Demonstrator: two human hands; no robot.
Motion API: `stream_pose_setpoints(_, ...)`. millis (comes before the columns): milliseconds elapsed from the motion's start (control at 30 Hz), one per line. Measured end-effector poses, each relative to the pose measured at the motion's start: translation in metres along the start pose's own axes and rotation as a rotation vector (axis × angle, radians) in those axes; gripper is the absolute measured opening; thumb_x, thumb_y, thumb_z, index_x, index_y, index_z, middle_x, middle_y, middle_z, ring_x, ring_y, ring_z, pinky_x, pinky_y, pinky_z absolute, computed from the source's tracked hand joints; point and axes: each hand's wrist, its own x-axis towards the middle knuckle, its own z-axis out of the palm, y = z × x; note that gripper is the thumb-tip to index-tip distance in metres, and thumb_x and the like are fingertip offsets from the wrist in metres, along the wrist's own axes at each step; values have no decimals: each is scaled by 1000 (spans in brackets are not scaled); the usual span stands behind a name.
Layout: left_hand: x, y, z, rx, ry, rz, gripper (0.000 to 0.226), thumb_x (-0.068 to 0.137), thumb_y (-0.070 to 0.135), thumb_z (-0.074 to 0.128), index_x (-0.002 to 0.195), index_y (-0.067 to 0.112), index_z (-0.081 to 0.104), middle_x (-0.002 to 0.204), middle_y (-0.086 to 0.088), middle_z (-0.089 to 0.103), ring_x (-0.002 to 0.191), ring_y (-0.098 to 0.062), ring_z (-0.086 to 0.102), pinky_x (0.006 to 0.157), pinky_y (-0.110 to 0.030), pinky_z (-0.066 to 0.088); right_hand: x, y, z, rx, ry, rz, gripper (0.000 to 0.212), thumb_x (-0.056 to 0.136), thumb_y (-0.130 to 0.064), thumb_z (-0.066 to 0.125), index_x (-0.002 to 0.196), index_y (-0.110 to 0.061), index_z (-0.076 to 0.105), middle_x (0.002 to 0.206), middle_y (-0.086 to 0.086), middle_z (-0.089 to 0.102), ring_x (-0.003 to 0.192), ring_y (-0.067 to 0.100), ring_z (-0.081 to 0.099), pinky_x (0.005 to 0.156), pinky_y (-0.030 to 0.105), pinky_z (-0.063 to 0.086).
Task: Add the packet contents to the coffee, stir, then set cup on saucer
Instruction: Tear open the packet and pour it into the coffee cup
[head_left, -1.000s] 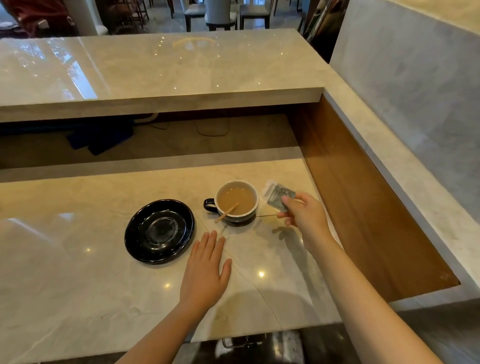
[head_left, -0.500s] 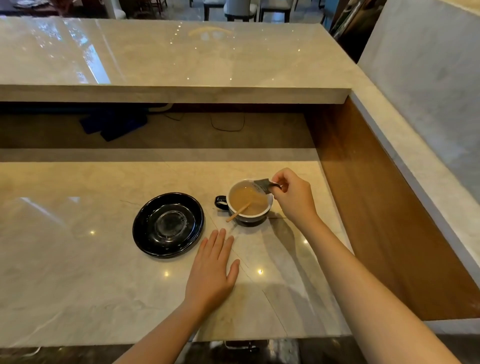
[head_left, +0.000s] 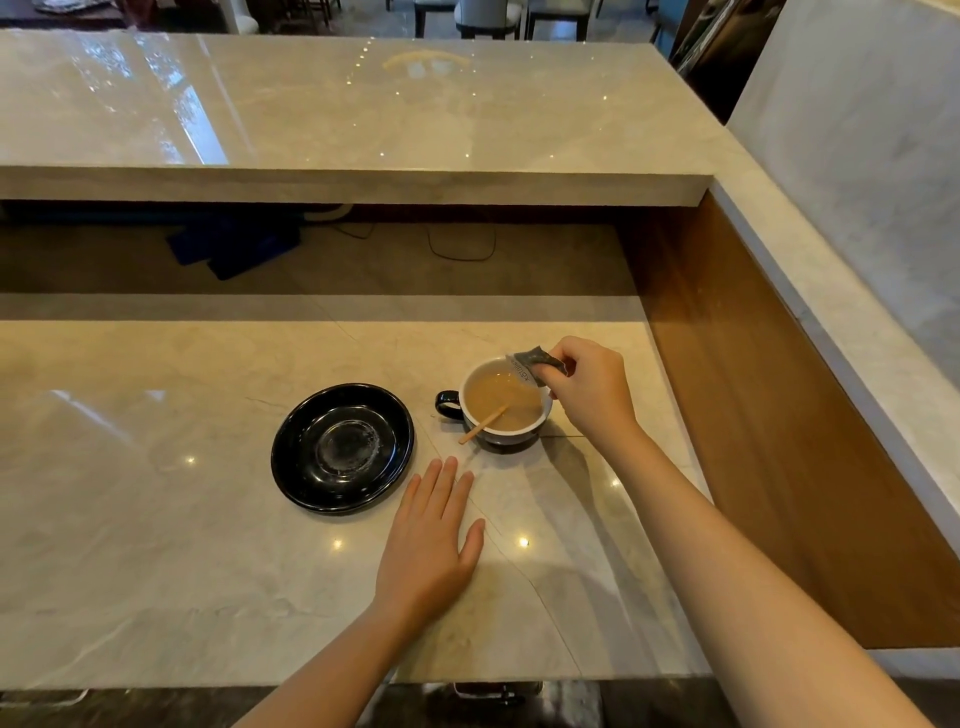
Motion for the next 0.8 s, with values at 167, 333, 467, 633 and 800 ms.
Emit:
stream_pose_setpoints(167,1,1,-2,6,-7,-2,60,91,48,26,145,26,12,152,7,-2,140,-9,-9,113,-30,-8,-1,2,2,19,3,3,11,84,-16,64,83,-5,64,79,7,64,66,14,53,51,18,37)
stream_pose_setpoints(333,0,2,-3,15,-13,-8,60,92,48,26,145,27,9,150,9,-6,139,-7,-13,112,-29,-11,0,4,3,20,5,20,10,84,-15,64,84,-5,68,81,13,70,71,24,62,60,31,50)
stream_pose_setpoints(467,0,2,-3,9,-21,-12,60,91,49,23,145,27,8,150,9,-7,139,-7,-13,111,-29,-10,1,3,6,10,10,37,13,83,-17,67,78,-5,65,74,9,61,68,21,53,50,21,35)
stream_pose_setpoints(633,0,1,-3,6,-22,-12,60,91,49,23,145,28,8,150,9,-8,138,-7,-13,111,-29,-12,1,3,5,55,17,51,13,83,-17,66,74,-10,59,75,8,59,68,19,51,50,19,31)
stream_pose_setpoints(800,1,2,-2,11,-4,-3,60,91,49,25,145,25,14,152,5,1,139,-9,-8,113,-32,-6,0,6,4,40,3,51,11,84,-14,64,90,-5,67,90,14,71,75,24,64,61,32,53)
